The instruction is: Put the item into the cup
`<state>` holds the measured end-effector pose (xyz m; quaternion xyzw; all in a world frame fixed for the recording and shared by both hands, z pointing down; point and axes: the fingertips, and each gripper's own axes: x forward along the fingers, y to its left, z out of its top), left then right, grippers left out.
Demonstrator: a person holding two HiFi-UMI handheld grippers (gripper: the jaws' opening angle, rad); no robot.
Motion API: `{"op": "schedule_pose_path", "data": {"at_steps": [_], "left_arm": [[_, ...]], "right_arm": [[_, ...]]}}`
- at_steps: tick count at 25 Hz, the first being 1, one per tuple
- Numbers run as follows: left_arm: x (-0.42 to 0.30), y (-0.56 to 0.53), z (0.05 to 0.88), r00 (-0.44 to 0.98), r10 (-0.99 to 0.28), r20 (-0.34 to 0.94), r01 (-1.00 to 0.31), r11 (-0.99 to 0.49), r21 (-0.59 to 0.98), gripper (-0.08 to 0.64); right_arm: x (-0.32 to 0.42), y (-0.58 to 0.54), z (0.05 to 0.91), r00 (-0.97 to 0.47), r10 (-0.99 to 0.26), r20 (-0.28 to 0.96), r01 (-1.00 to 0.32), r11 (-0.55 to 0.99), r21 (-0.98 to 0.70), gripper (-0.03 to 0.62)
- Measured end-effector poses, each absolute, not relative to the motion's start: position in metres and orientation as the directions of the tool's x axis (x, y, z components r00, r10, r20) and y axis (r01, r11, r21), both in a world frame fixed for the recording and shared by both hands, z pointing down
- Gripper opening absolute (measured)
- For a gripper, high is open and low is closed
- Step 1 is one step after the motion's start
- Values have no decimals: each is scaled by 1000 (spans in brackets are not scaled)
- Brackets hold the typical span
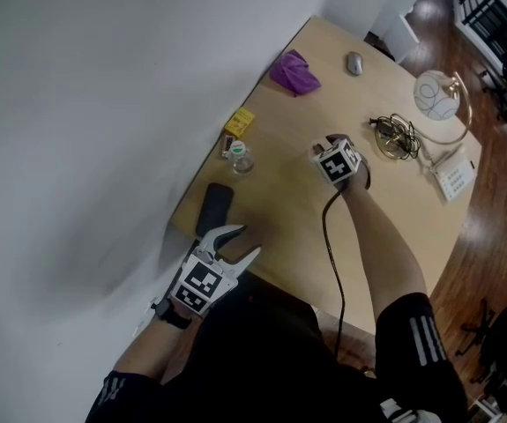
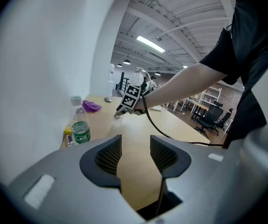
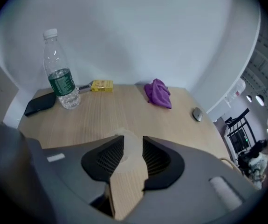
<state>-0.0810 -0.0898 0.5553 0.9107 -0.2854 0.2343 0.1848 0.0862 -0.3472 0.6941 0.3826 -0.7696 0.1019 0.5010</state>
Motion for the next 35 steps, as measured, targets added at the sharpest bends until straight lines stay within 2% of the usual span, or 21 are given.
{"op": "schedule_pose_path", "data": {"at_steps": [10, 18, 26, 30, 35], "left_arm": [[-89, -86, 561, 716, -438, 544, -623, -753, 213, 186], [-86, -93, 555, 727, -438, 529, -611, -765, 205, 187], [-68, -112, 527, 790, -412, 454, -538, -822, 189, 187], [-56, -116, 509, 828, -378, 414, -476, -864, 163, 186], [-44, -109, 490, 858, -340, 385, -416, -900, 132, 186]], "right_arm": [[84, -351, 713, -163, -455, 876, -618, 739, 268, 151], [86, -355, 682, -211, -515, 831, -657, 704, 270, 150], [91, -314, 594, -343, -600, 722, -754, 634, 169, 141], [92, -265, 530, -447, -661, 603, -794, 604, 74, 121], [97, -173, 472, -499, -708, 500, -821, 570, -11, 86]]}}
